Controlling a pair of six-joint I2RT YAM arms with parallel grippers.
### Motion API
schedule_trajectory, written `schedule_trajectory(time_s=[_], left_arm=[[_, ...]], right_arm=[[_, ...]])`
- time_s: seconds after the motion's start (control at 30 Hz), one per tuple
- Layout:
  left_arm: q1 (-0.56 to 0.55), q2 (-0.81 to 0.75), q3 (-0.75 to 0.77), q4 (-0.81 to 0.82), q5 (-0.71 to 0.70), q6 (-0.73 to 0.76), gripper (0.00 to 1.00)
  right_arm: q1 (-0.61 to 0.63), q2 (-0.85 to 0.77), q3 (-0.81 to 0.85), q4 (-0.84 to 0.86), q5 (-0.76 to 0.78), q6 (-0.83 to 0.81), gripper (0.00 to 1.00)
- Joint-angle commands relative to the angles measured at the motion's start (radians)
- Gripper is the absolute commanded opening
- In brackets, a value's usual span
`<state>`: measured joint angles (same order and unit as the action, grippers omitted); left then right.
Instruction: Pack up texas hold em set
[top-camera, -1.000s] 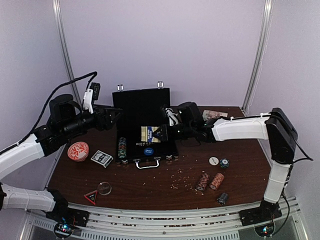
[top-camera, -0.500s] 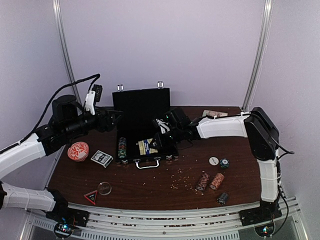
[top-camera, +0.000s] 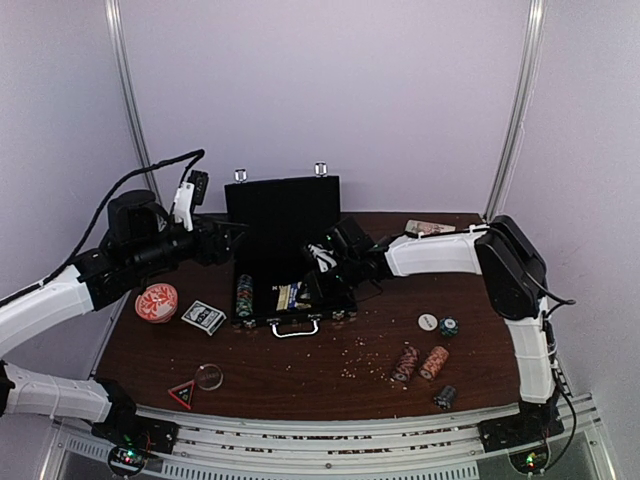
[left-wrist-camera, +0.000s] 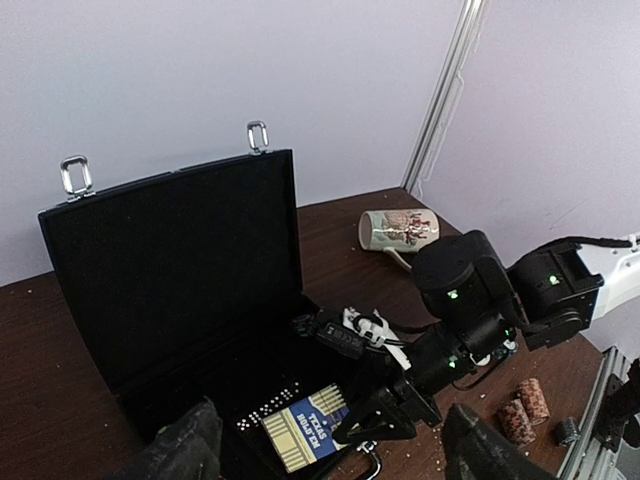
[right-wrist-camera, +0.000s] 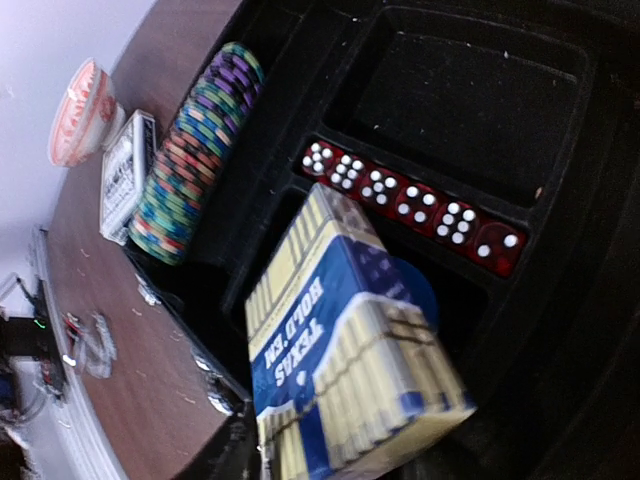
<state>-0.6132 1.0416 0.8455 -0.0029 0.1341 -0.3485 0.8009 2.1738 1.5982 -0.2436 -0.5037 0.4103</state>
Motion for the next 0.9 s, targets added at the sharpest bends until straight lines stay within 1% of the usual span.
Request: schedule_trajectory(time_s=[0.0,0.03,0.17,0.27,0.4,0.57,0.77,0.87], left_arm=[[0.002,0.014,0.032,0.024,0.011,0.015,0.79],[0.003,0.015,0.033,0.025,0.012,0.015,0.79],[0.002,0.021,0.033,0.024,0.012,0.014,0.79],[0.002,0.025,0.032,0.026,0.014,0.014,0.79],[0.002,0.033,0.033,0.026,0.019,0.013,0.79],[0.002,0.038,0.033,0.026,0.025,0.011,0.79],[0.002,0.04,0.034,0.026,0.031,0.009,0.79],[0.002,0.043,0.034,0.026,0.034,0.009,0.79]], right_arm=[[0.005,-0.05,0.014,-0.077,0.167,-0.07,0.55],[0.004,-0.059,0.015,-0.087,0.199,-0.081,0.58],[0.005,-0.096,0.003,-0.097,0.307,-0.11,0.65],[0.005,-0.108,-0.004,-0.083,0.359,-0.117,0.66],[0.004,-0.089,0.005,-0.056,0.37,-0.12,0.64],[0.005,-0.034,0.053,-0.063,0.381,-0.122,0.59],[0.006,0.007,0.073,-0.064,0.33,-0.122,0.52],[0.014,0.032,0.09,-0.075,0.307,-0.128,0.5]])
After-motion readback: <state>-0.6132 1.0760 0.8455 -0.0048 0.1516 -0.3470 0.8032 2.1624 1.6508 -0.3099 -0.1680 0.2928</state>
